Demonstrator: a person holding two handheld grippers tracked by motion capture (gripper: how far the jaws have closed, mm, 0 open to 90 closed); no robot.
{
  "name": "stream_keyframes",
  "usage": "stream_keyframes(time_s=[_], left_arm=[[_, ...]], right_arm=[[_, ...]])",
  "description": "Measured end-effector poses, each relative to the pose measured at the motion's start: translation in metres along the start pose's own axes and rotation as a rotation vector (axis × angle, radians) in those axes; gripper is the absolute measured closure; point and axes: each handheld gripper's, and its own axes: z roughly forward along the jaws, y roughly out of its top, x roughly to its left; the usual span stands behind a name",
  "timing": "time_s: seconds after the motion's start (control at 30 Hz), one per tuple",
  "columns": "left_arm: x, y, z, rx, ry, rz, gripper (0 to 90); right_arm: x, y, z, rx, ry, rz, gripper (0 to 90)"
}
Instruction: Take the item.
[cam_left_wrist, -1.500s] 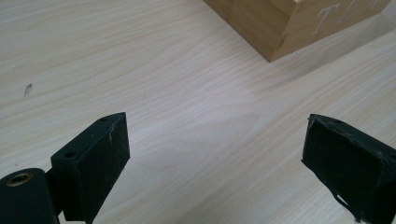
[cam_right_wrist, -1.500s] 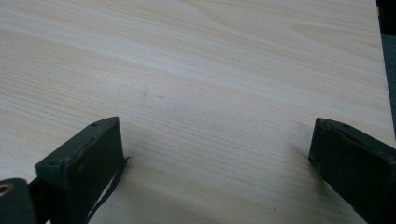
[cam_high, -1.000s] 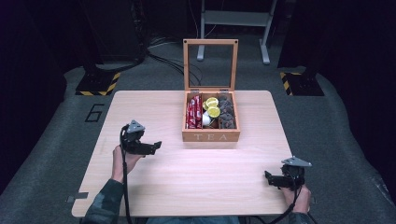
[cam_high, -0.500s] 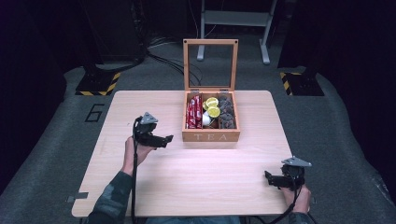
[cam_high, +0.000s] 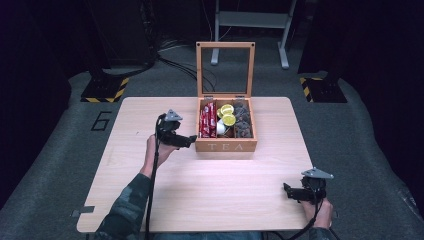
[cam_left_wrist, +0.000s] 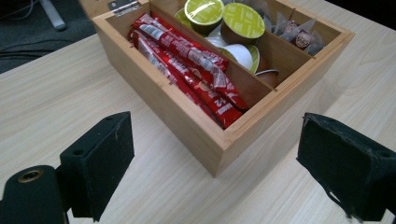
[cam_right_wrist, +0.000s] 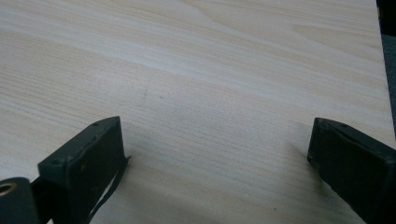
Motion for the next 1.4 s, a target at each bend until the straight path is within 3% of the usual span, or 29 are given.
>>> stream_keyframes(time_s=[0.23, 0.6, 0.9, 1.4], left_arm=[[-0.003, 0.016, 0.013, -0.005, -0.017, 0.009, 10.1], [-0.013, 0.045, 0.037, 0.003, -0.040, 0.057, 7.8], [-0.019, 0.057, 0.059, 0.017, -0.048, 0.083, 4.3], [-0.028, 0.077, 0.101, 0.057, -0.064, 0.104, 6.9]], right_arm=[[0.000, 0.000, 0.000, -0.001, 0.001, 0.001, 3.5], [0.000, 0.000, 0.000, -0.002, 0.002, 0.000, 3.7], [0.000, 0.000, 0.000, -0.003, 0.001, 0.000, 3.9], [0.000, 0.000, 0.000, -0.002, 0.001, -0.005, 4.2]])
